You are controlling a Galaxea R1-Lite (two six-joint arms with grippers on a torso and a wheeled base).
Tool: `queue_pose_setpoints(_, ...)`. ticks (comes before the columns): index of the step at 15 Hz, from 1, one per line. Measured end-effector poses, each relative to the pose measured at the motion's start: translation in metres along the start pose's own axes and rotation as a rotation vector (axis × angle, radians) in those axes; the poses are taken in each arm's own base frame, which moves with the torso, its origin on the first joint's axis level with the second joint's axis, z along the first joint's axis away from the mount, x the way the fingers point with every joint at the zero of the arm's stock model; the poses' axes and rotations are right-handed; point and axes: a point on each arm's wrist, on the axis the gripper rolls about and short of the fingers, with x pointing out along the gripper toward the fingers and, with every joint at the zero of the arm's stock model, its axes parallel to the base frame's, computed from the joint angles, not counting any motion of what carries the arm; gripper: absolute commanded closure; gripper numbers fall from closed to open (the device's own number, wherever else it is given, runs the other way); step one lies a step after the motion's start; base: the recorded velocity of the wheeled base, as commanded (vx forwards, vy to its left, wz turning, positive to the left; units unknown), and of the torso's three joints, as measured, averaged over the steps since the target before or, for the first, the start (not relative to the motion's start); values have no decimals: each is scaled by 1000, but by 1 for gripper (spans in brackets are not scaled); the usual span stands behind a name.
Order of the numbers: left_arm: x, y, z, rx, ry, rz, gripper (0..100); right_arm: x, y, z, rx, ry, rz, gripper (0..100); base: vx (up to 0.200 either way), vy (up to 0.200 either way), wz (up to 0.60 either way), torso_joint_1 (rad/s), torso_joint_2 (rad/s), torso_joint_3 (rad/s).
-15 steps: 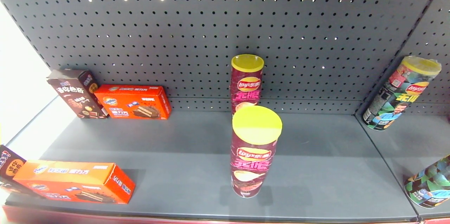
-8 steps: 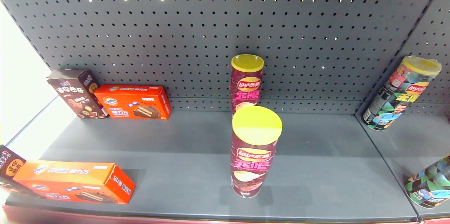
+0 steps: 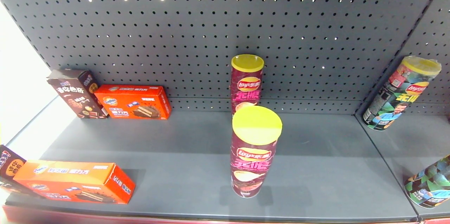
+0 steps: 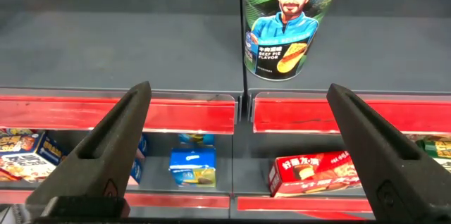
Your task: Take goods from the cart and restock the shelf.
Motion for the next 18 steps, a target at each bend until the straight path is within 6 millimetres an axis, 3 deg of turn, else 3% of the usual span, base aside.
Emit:
queue_pose_setpoints(9, 0, 0, 0, 2, 0, 2, 0, 0, 0, 0, -2, 1, 0, 0, 0, 0, 0, 0, 0, 0)
queue_pose_setpoints(12, 0, 0, 0, 12, -1, -5, 0, 0, 0, 0, 0, 1, 0, 0, -200, 0, 0, 9, 2, 4)
queue_pose_setpoints(18, 0, 0, 0, 1, 0, 0, 0, 0, 0, 0, -1, 1, 0, 0, 0, 0, 0, 0, 0, 0)
